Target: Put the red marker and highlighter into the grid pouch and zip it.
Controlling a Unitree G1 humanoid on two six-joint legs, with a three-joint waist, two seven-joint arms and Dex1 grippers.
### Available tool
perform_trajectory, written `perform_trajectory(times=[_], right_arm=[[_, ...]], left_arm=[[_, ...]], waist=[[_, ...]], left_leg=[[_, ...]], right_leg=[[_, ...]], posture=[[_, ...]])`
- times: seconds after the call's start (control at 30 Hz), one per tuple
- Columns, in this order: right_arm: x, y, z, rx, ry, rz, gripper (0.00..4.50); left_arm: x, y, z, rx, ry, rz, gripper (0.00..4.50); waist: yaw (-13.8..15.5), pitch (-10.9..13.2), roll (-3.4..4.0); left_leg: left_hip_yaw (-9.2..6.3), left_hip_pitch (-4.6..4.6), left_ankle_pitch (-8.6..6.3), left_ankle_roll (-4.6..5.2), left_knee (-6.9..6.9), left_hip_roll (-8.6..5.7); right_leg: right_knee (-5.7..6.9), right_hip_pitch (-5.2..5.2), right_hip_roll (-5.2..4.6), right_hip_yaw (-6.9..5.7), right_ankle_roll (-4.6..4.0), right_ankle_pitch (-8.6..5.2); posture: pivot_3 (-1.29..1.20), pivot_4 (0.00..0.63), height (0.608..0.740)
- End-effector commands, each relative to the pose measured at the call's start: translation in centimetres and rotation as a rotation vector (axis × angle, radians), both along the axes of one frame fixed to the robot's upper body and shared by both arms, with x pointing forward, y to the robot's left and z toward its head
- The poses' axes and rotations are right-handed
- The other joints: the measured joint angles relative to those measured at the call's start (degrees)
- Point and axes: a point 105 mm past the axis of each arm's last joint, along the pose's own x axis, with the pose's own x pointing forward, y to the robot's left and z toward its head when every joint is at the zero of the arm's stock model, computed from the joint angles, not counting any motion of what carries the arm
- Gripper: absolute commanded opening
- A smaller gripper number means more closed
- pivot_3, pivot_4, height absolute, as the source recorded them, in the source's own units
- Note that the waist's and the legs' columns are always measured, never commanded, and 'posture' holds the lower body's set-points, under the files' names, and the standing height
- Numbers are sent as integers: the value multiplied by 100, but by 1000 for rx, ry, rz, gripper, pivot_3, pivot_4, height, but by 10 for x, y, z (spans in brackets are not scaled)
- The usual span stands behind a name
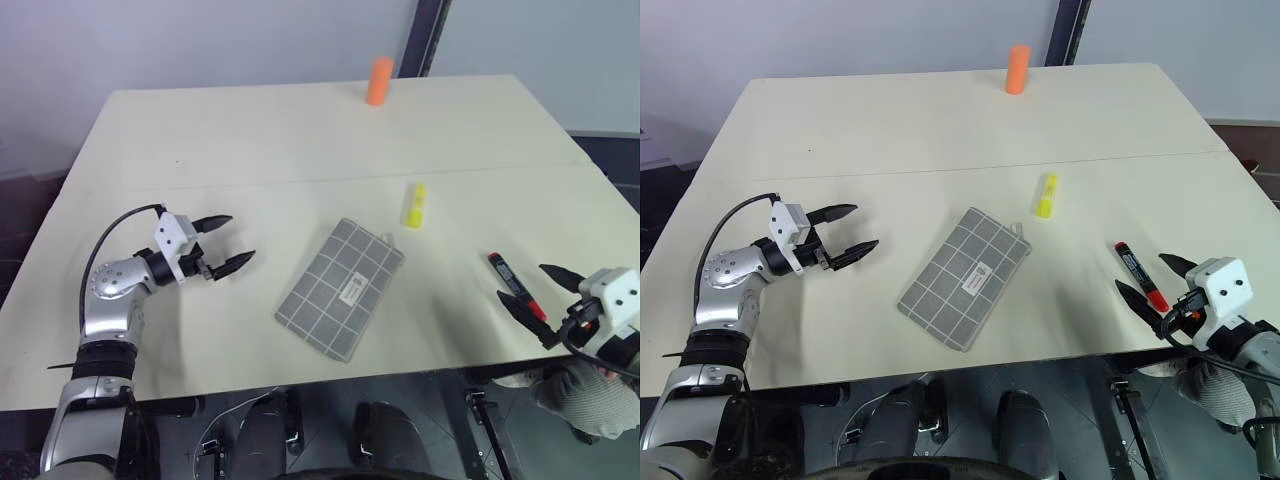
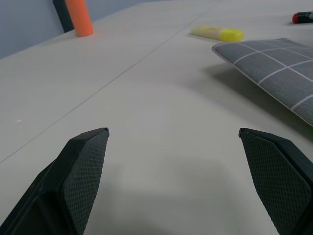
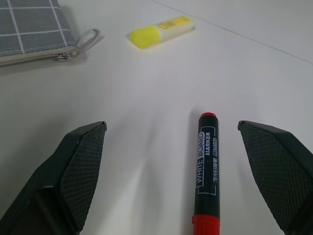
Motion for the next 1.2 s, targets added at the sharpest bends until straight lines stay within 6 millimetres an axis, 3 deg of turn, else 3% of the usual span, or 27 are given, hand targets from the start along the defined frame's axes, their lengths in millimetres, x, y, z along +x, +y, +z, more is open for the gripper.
perform_trajectory(times=[0.03, 0.23, 0.4, 0.5, 0.53, 0.7, 0.73, 0.83, 0.93, 1.07, 1.2], right_arm=[[0, 1, 9, -13, -37, 4, 4481], [4, 7, 11, -16, -40, 30, 4481], [25, 49, 22, 63, -85, 158, 4481], [36, 81, 27, 113, -103, 236, 3600], [38, 87, 28, 117, -105, 251, 3087], [66, 157, 21, 213, -135, 390, 409], [72, 169, 18, 228, -138, 406, 36], [88, 186, 9, 204, -146, 411, 36], [103, 185, 5, 185, -151, 389, 36], [118, 185, -11, 52, -124, 384, 36], [119, 180, -23, 38, -83, 357, 36]], left_arm=[[-2, -4, 10, -11, -44, -26, 4500], [-10, -10, 11, -15, -50, -66, 4500], [-34, -31, 20, -12, -88, -208, 4500], [-55, -41, 23, 31, -102, -328, 4500], [-59, -43, 24, 37, -102, -351, 4500], [-87, -66, 21, 97, -139, -531, 4500], [-91, -71, 20, 110, -157, -559, 4500], [-101, -82, 13, 146, -183, -630, 4500], [-109, -86, 5, 177, -203, -673, 4500], [-102, -84, -12, 300, -289, -677, 4500], [-98, -88, -23, 385, -372, -691, 4500]], waist=[[-1, 0, 0], [-7, 0, 0], [-50, 1, 2], [-65, 0, 3], [-71, 2, 7], [-124, 4, 9], [-130, 6, 12], [-125, 6, 12], [-129, 6, 12], [-142, 7, 13], [-141, 7, 13]], left_leg=[[0, 0, 0, 0, 0, 0], [0, 0, 0, 0, 0, 0], [0, 1, 1, -1, 3, 2], [-1, 1, 2, -4, 3, 4], [-1, 2, 3, -5, 1, 5], [0, 1, 4, -7, 1, 4], [0, 1, 5, -8, 2, 4], [1, 0, 6, -9, 2, 3], [11, -5, 9, -14, 0, 0], [25, -3, 21, -34, 0, 1], [24, -4, 14, -22, 0, 7]], right_leg=[[0, 0, 0, 0, 0, 0], [1, 0, 0, 0, 0, 0], [6, -1, 1, 2, -1, 0], [8, -2, 2, 3, -1, 0], [8, -3, 3, 3, -2, 0], [9, -4, 2, 2, -2, 0], [11, -4, 2, 1, -4, 1], [12, -5, 2, 0, -5, 2], [13, -12, 0, 1, -4, 2], [23, -19, 10, 3, -3, 3], [37, -29, 12, 4, -4, 2]], posture=[[0, 150, 740], [0, 150, 740], [0, 150, 740], [0, 150, 740], [0, 150, 740], [0, 150, 740], [0, 150, 740], [0, 150, 740], [0, 150, 740], [0, 150, 740], [0, 150, 740]])
